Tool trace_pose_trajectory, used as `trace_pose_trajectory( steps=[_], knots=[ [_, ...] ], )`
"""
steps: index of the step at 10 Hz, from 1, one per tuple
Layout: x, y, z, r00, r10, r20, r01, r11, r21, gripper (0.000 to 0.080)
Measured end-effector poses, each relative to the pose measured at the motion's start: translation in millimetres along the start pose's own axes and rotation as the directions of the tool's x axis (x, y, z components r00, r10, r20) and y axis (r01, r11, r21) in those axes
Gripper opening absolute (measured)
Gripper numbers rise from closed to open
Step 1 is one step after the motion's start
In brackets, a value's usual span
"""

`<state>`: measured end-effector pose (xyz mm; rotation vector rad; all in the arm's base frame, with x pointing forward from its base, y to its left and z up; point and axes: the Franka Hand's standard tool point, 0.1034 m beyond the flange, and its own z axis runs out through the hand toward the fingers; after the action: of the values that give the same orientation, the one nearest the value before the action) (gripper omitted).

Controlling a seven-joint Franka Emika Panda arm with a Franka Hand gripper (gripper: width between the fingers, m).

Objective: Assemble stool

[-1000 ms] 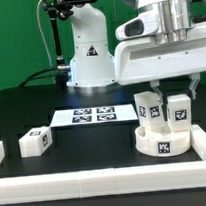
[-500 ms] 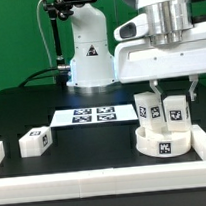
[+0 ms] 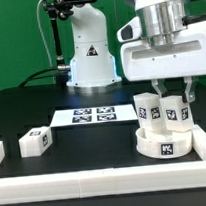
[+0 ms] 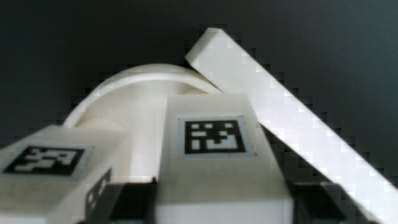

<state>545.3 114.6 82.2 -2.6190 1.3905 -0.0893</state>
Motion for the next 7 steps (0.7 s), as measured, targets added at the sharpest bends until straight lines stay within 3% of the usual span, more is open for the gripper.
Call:
trace_pose_trajectory(
  steps=[5, 7],
  knots=[
    [-1.5, 0.1, 0.4, 0.941, 0.336, 0.026, -0.336, 0.942, 0.011, 0.0337],
    [-2.1, 0.2, 0.5, 0.877, 0.480, 0.039, -0.480, 0.877, 0.011, 0.0337]
  ],
)
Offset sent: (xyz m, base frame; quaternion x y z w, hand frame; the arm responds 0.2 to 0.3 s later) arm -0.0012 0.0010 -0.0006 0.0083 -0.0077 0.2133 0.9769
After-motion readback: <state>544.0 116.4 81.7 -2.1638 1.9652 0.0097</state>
